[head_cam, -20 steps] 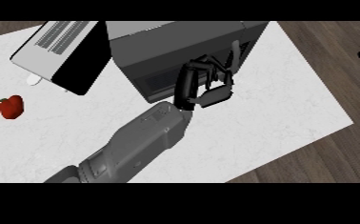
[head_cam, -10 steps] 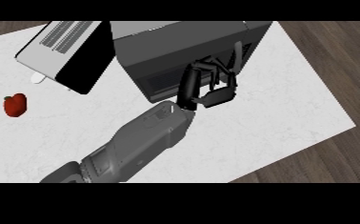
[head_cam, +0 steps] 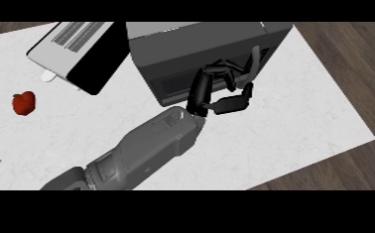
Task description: Pick up the milk, place it into the microwave and close the microwave
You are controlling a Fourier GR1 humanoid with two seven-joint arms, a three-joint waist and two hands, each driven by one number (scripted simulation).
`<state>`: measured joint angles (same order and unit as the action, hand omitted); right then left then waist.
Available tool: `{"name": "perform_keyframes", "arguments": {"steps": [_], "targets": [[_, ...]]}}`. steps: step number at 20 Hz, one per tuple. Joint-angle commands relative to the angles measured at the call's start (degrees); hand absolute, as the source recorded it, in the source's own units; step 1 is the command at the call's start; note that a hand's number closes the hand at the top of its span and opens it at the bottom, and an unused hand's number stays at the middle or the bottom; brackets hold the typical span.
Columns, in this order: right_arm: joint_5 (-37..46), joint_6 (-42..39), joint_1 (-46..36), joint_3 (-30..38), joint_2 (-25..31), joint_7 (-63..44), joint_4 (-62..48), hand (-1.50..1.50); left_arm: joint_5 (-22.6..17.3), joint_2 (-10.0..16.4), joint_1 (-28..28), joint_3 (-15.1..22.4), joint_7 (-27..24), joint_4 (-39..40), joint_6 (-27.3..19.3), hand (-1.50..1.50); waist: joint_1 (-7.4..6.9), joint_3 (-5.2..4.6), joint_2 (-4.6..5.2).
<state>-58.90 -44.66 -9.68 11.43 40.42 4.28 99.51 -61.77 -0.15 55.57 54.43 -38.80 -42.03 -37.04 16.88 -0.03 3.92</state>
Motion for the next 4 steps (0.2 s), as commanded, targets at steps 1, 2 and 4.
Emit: {"name": "perform_keyframes", "arguments": {"steps": [1, 2, 4], "targets": [[-0.84, 0.24, 1.07, 0.63, 0.97, -0.53, 0.88, -1.5, -3.18, 0.15, -2.92, -4.45, 0.64, 9.21, -3.25, -1.5, -1.67, -0.13, 0.5], [-0.7, 0.56, 1.71, 0.63, 0.81, -0.64, 1.01, -1.5, -3.51, 0.15, -2.87, -4.49, 0.75, 9.59, -2.67, -1.5, -2.12, -0.11, 0.49], [-1.49, 0.28, 2.88, 1.08, 1.6, -1.02, 1.54, -1.5, -4.01, 0.15, -2.96, -3.97, 0.7, 9.87, -2.88, -1.5, -1.52, -0.08, 0.24]]}}
